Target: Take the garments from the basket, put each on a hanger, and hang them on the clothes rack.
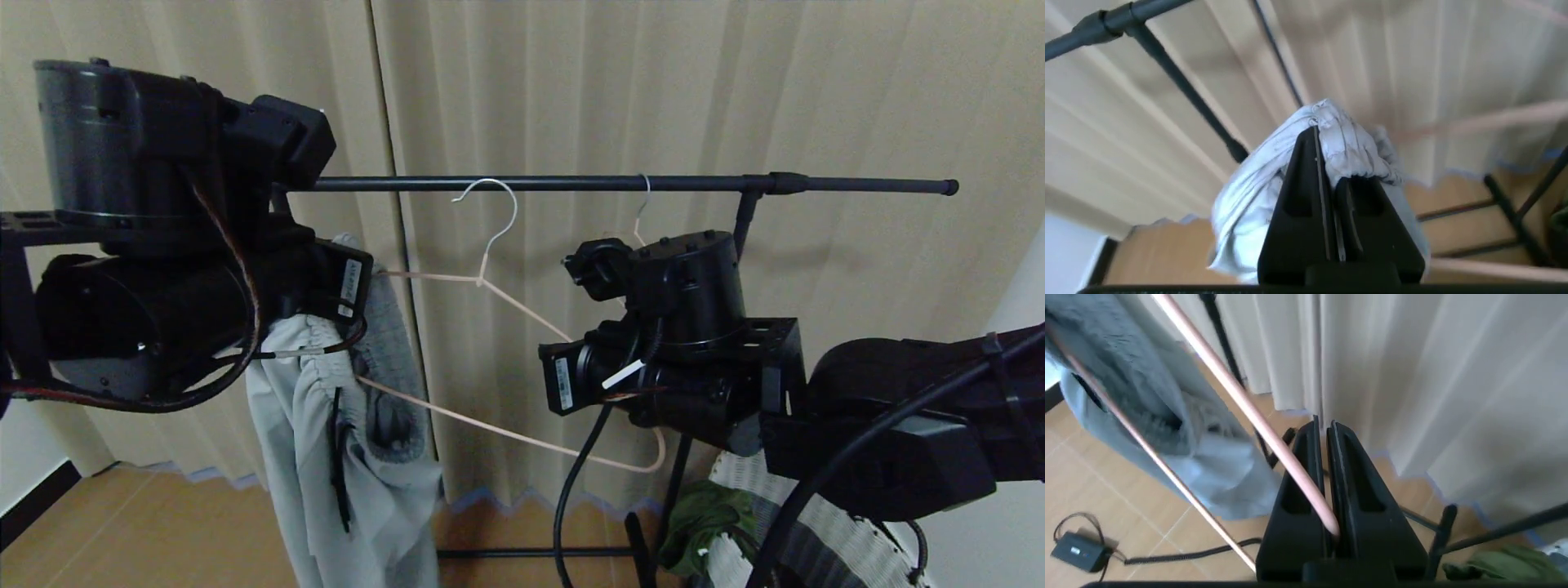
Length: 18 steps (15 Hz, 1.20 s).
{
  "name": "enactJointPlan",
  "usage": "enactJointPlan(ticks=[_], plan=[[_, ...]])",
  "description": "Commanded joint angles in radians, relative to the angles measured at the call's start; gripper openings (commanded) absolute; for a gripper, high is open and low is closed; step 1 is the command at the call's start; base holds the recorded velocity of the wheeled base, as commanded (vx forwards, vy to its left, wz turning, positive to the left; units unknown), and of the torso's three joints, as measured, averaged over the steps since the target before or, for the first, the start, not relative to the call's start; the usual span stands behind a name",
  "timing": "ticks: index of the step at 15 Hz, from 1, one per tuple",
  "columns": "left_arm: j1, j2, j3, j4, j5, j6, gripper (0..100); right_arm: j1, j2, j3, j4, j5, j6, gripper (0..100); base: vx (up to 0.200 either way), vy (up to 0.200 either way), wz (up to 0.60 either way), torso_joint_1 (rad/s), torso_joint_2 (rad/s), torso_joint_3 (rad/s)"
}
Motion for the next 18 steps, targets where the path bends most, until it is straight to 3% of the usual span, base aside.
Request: enactJointPlan(ticks=[1,8,12,18], plan=[[-0.003,0.017,-0.036,-0.001,0.000,-0.009,0,0.019,0.017,-0.002,0.000,0.005,0.002,0,0.000,0.000,0.00,0.000,0.00,0.000],[-0.113,0.007,-0.025,0.026,-0.040,-0.017,0,0.019,0.069,-0.026,-0.051,0.010,-0.001,0,0.000,0.000,0.00,0.000,0.00,0.000],[-0.117,0.010,-0.015,0.022,-0.161,-0.006,0,0.019,0.068,-0.025,-0.050,0.010,-0.001,0,0.000,0.000,0.00,0.000,0.00,0.000],[-0.117,-0.032,0.096,0.017,-0.198,0.037,0,-0.016,0.062,-0.045,-0.034,0.008,-0.004,0,0.000,0.000,0.00,0.000,0.00,0.000]])
